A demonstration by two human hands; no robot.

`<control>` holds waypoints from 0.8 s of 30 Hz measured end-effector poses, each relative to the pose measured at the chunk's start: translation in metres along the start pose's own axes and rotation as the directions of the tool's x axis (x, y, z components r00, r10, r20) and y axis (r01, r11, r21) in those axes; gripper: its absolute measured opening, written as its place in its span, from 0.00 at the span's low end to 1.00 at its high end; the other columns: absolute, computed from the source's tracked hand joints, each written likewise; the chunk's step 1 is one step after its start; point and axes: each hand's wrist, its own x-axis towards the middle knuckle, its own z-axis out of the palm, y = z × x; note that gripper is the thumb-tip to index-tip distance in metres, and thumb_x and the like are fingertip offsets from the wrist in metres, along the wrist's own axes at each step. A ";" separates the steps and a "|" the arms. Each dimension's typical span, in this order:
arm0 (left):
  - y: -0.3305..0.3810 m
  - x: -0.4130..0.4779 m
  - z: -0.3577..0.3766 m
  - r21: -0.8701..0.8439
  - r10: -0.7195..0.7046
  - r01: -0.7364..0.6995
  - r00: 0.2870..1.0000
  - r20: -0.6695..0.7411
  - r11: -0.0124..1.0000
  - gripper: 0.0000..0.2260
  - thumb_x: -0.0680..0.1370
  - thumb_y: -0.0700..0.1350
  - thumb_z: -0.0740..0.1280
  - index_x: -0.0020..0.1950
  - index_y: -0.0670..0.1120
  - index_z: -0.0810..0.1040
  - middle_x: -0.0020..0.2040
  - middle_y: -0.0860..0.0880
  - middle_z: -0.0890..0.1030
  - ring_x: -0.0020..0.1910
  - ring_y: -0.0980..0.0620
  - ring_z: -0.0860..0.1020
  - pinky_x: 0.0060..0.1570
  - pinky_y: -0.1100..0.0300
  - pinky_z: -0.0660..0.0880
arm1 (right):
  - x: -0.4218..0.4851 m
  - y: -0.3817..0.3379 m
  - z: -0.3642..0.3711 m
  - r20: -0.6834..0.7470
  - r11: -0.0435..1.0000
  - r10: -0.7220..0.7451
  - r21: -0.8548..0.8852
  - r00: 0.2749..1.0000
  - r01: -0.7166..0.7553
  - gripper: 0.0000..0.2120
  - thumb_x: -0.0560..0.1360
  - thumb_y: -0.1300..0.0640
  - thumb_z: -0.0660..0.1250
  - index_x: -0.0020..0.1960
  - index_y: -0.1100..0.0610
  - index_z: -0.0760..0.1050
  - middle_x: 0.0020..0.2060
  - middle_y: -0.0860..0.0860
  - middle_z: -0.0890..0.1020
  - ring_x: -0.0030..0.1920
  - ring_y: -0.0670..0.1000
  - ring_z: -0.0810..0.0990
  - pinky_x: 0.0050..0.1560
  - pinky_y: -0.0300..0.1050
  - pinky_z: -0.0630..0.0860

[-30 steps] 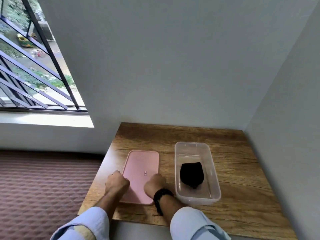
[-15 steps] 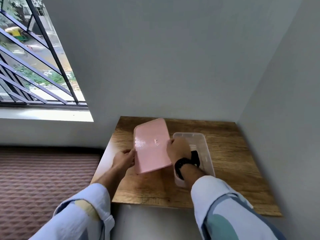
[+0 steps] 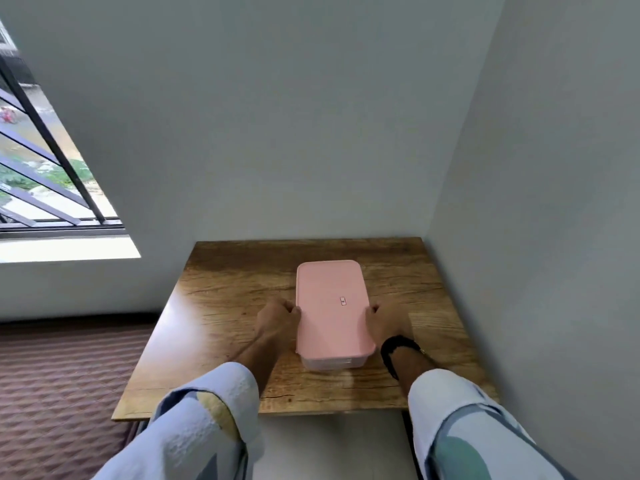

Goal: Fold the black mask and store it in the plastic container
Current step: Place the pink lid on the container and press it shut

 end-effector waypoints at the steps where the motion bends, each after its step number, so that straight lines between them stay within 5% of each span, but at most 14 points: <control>1: -0.002 0.001 0.002 -0.010 -0.010 0.010 1.000 -0.012 1.000 0.08 0.82 0.48 0.65 0.52 0.46 0.82 0.50 0.46 0.85 0.48 0.46 0.85 0.46 0.52 0.85 | 0.002 0.002 0.002 0.017 1.000 -0.002 -0.012 1.000 0.002 0.13 0.80 0.52 0.63 0.55 0.56 0.84 0.51 0.54 0.86 0.51 0.56 0.84 0.50 0.48 0.81; 10: 0.001 0.003 0.016 -0.071 -0.035 0.038 0.999 0.037 0.997 0.18 0.83 0.46 0.58 0.73 0.48 0.72 0.64 0.44 0.81 0.58 0.40 0.82 0.55 0.40 0.84 | 0.020 0.000 0.027 0.121 0.997 -0.008 0.072 0.993 0.000 0.16 0.81 0.52 0.55 0.63 0.58 0.73 0.58 0.56 0.81 0.56 0.59 0.81 0.54 0.53 0.78; 15: 0.013 0.025 0.027 -0.008 0.047 -0.047 0.999 -0.002 0.999 0.28 0.78 0.47 0.58 0.80 0.59 0.64 0.73 0.43 0.72 0.67 0.39 0.76 0.65 0.41 0.78 | 0.051 -0.008 0.030 0.064 0.992 -0.100 0.086 0.993 0.094 0.17 0.84 0.50 0.51 0.62 0.59 0.72 0.57 0.58 0.81 0.56 0.60 0.80 0.52 0.51 0.74; 17: 0.016 0.041 0.030 0.098 0.091 -0.087 0.995 -0.039 0.991 0.23 0.82 0.48 0.58 0.78 0.56 0.67 0.72 0.42 0.73 0.65 0.40 0.77 0.63 0.44 0.79 | 0.070 -0.013 0.033 0.070 0.986 -0.134 0.108 0.989 0.126 0.18 0.83 0.49 0.51 0.62 0.59 0.72 0.57 0.59 0.82 0.56 0.61 0.80 0.55 0.54 0.77; 21: 0.017 0.066 0.036 0.273 0.206 -0.156 0.965 -0.162 0.949 0.12 0.84 0.51 0.55 0.64 0.52 0.73 0.57 0.43 0.82 0.49 0.43 0.81 0.44 0.48 0.79 | 0.103 -0.021 0.039 0.081 0.970 -0.192 0.166 0.978 0.177 0.18 0.83 0.50 0.52 0.60 0.60 0.74 0.57 0.60 0.82 0.55 0.63 0.80 0.54 0.53 0.75; 24: 0.015 0.076 0.040 0.338 0.261 -0.186 0.946 -0.192 0.923 0.10 0.83 0.50 0.57 0.61 0.50 0.74 0.59 0.44 0.80 0.51 0.41 0.80 0.47 0.48 0.77 | 0.120 -0.026 0.046 0.069 0.959 -0.191 0.225 0.979 0.171 0.18 0.82 0.48 0.52 0.56 0.59 0.75 0.51 0.59 0.82 0.50 0.61 0.79 0.48 0.51 0.73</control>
